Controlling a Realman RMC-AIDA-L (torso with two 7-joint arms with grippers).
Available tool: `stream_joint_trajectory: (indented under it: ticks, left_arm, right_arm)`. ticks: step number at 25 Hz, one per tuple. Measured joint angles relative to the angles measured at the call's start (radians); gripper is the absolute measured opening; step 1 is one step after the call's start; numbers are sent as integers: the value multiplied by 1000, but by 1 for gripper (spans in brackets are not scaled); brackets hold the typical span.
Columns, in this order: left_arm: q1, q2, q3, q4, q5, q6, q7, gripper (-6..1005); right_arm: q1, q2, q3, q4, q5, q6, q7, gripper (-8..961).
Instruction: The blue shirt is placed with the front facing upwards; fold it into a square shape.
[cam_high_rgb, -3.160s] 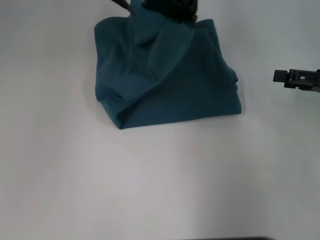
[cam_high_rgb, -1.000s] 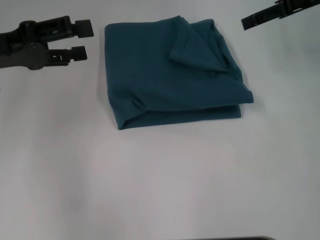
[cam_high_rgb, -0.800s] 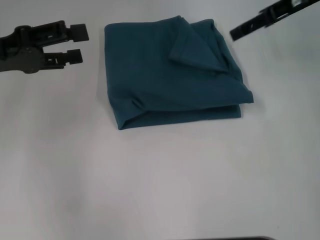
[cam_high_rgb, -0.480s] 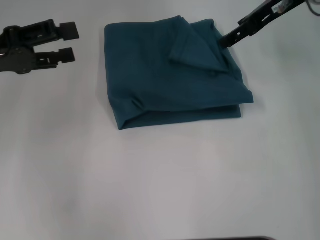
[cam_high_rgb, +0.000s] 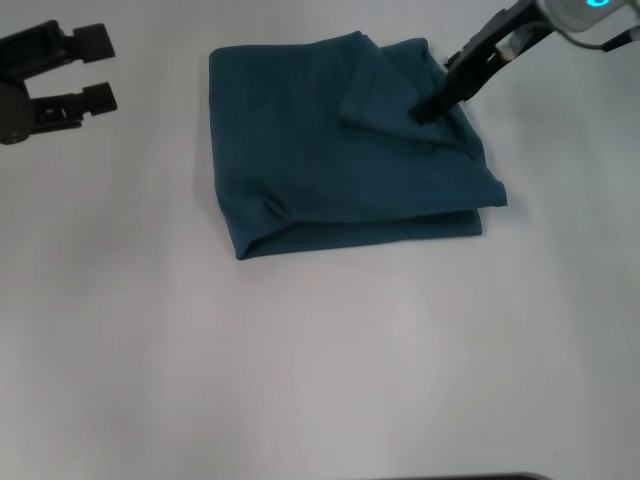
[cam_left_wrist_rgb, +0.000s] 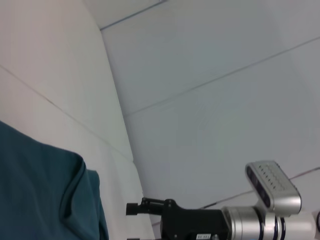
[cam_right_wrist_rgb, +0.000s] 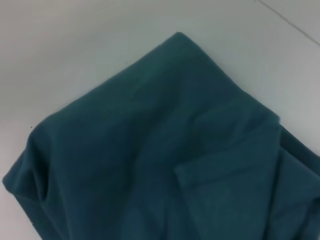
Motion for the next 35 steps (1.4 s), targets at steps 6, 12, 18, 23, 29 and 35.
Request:
stream_joint_trajectory:
  ticks: [6, 12, 18, 23, 29, 35]
  left_arm:
    - [4, 9, -46, 24, 0, 0, 0, 951]
    - [5, 9, -62, 33, 0, 0, 0, 951]
    - [4, 9, -62, 40, 0, -1, 3, 950]
    - [1, 9, -62, 40, 0, -4, 4, 950]
    - [-8, 9, -62, 40, 0, -6, 5, 950]
    - [-10, 9, -62, 39, 0, -10, 5, 950]
  right_arm:
    - [2, 27, -94, 28, 3, 106, 37, 898]
    - [12, 33, -222, 107, 22, 229, 87, 898]
    - [20, 33, -291, 117, 46, 281, 120, 898]
    - [19, 27, -299, 109, 43, 284, 145, 898]
    - [17, 29, -305, 115, 42, 297, 145, 898]
    - [16, 34, -347, 127, 42, 318, 146, 898]
